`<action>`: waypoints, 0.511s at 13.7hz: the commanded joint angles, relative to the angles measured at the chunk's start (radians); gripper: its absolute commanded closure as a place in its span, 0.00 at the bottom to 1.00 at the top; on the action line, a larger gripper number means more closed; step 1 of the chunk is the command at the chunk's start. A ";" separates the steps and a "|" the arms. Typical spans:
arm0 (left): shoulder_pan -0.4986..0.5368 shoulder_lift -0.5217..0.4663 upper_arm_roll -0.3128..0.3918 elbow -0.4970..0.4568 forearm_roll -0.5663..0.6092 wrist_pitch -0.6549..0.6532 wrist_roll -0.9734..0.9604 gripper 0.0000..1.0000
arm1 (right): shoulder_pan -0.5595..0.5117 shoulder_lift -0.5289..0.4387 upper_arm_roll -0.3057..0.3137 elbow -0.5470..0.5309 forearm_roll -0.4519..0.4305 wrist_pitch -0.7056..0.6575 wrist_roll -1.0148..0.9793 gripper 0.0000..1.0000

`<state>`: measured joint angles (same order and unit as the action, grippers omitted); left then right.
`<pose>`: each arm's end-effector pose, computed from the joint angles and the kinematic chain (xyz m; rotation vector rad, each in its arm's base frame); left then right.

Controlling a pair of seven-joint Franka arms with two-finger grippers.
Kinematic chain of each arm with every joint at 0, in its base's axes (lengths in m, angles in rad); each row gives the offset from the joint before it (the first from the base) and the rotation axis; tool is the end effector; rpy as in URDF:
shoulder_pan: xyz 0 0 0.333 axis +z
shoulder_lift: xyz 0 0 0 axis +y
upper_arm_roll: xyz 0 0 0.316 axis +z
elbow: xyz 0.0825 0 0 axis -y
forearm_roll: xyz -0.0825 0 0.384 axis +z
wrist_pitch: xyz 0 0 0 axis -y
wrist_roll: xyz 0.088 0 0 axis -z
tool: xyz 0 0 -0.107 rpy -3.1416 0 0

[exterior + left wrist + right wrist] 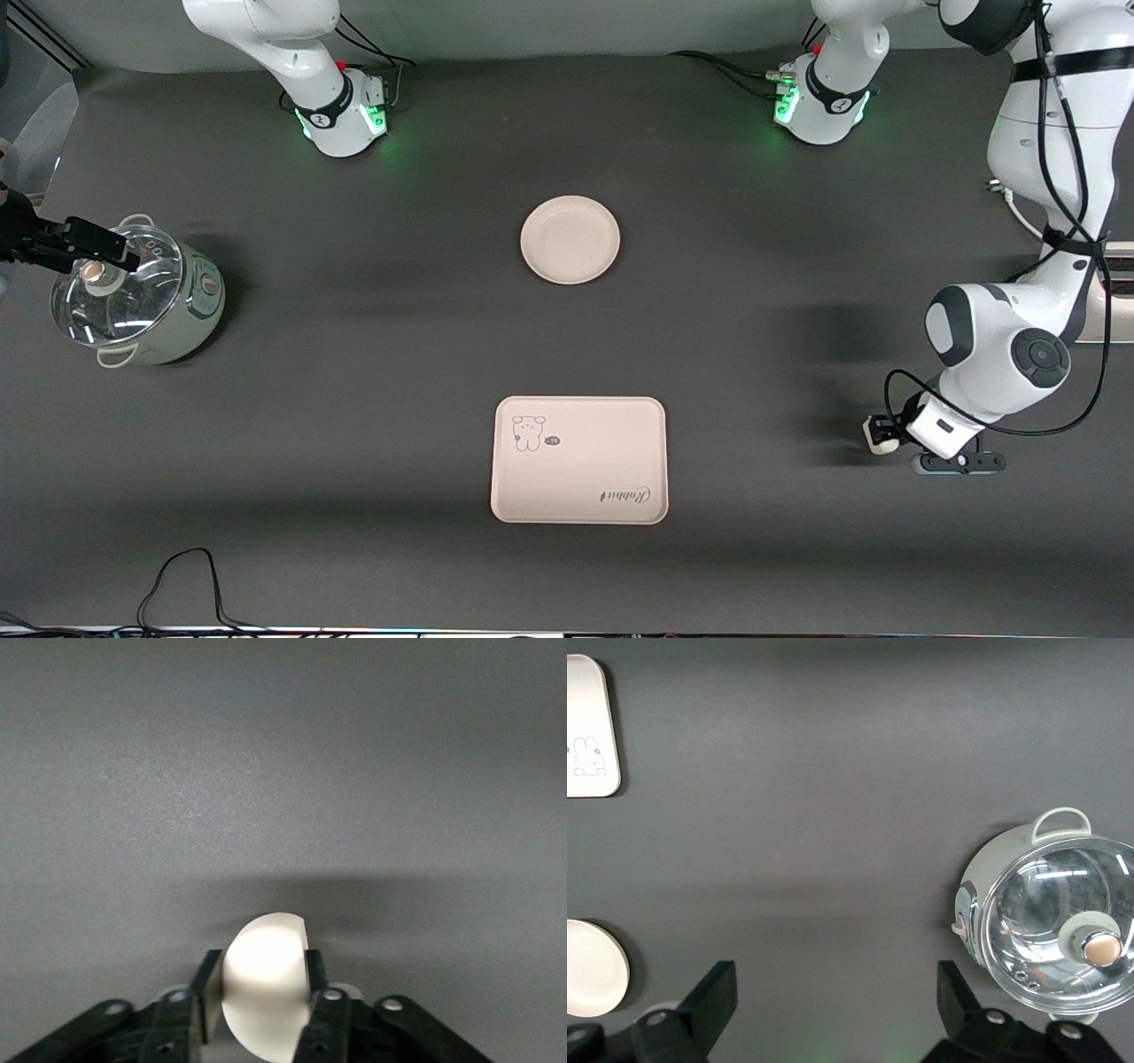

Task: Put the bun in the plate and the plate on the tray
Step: 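Close the left gripper on the white bun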

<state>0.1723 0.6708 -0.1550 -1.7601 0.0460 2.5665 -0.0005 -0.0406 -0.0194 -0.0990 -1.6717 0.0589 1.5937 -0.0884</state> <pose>0.6763 0.0209 0.2025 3.0688 0.0322 0.2225 0.5429 -0.0705 0.5897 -3.0724 0.0833 0.0790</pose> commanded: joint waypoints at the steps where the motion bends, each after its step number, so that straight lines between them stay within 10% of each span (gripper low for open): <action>1: -0.019 -0.020 0.014 -0.030 0.034 0.020 -0.056 0.71 | -0.001 -0.007 -0.007 0.006 0.016 0.003 -0.019 0.00; 7: -0.065 -0.150 0.011 -0.019 0.041 -0.177 -0.186 0.74 | 0.001 -0.004 -0.021 0.017 0.016 0.006 -0.017 0.00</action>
<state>0.1576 0.6376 -0.1578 -1.7549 0.0696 2.5146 -0.0866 -0.0407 -0.0195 -0.1134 -1.6614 0.0589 1.5947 -0.0885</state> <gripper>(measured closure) 0.731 0.000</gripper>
